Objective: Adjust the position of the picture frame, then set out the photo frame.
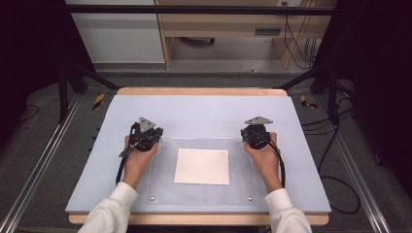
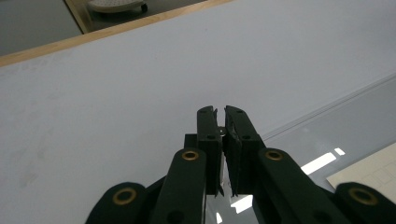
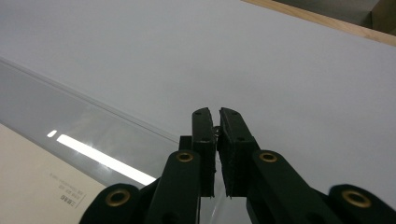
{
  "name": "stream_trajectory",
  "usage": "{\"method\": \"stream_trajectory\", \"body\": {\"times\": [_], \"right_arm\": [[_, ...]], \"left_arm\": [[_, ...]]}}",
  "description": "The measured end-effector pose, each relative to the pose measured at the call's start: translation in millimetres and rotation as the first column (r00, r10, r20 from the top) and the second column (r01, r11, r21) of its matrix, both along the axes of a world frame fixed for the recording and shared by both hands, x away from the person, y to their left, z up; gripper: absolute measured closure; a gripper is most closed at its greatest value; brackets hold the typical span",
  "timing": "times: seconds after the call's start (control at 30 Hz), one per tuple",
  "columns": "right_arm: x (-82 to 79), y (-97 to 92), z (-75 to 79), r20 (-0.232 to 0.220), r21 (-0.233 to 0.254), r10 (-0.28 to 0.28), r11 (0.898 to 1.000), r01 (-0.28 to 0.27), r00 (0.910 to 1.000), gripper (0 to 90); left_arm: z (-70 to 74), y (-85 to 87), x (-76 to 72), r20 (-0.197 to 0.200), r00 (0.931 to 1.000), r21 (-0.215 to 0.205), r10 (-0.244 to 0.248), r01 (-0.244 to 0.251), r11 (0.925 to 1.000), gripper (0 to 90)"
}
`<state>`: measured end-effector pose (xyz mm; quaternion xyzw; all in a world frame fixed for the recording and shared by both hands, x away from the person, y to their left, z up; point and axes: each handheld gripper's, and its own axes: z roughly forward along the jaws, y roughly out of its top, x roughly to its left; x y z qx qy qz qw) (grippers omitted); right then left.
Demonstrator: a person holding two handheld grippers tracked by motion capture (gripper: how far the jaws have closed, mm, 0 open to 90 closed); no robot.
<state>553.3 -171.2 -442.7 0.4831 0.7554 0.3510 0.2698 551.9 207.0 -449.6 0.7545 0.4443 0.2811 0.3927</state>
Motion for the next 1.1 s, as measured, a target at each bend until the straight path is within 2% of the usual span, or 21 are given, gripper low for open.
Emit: {"method": "stream_trajectory", "body": {"times": [0.07, 0.17, 0.23, 0.27, 0.43, 0.47, 0.63, 0.83, 1.1], "right_arm": [[-0.1, 0.3, 0.0, 0.002, -0.003, -0.002, 1.0, 0.002, 1.0, 84.9], [-0.7, 0.6, 1.2, 0.029, 0.01, -0.007, 1.0, 0.007, 0.9996, 82.7], [0.0, 2.0, 3.3, 0.03, 0.008, -0.009, 1.0, 0.009, 0.9995, 85.1], [0.6, 3.0, 4.4, 0.027, -0.01, -0.009, 1.0, 0.01, 0.9996, 85.3], [2.9, 4.7, 6.6, 0.006, -0.017, -0.017, 1.0, 0.017, 0.9998, 85.7], [4.5, 5.6, 8.1, -0.009, -0.019, -0.019, 1.0, 0.018, 0.9998, 85.8], [7.2, 6.2, 10.0, -0.033, -0.023, -0.017, 1.0, 0.016, 0.9993, 85.9], [8.8, 7.1, 11.7, -0.052, -0.026, -0.02, 0.999, 0.018, 0.9984, 85.9], [15.2, 7.8, 15.2, -0.092, -0.035, -0.018, 0.999, 0.015, 0.9956, 86.0]], "left_arm": [[0.5, 0.2, 0.1, -0.007, 1.0, 0.0, 0.0, 0.0, 1.0, 84.6], [0.4, 0.9, 0.5, -0.01, 0.9999, -0.005, -0.002, 0.002, 1.0, 84.7], [1.7, 0.4, 1.1, -0.023, 0.9997, 0.001, 0.001, -0.001, 1.0, 84.7], [2.1, -0.4, 1.6, -0.024, 0.9997, 0.005, 0.003, -0.003, 1.0, 84.7], [4.4, -0.5, 4.5, -0.051, 0.9987, 0.005, 0.002, -0.001, 1.0, 84.9], [6.2, 0.1, 6.7, -0.069, 0.9976, 0.012, -0.006, 0.007, 0.9999, 84.9], [9.9, 0.1, 10.9, -0.11, 0.9939, 0.019, -0.009, 0.012, 0.9997, 85.0], [11.2, 0.7, 14.2, -0.127, 0.9918, 0.02, -0.016, 0.018, 0.9996, 85.2], [14.8, 0.5, 21.6, -0.17, 0.9852, 0.026, -0.024, 0.029, 0.9993, 85.3]]}}
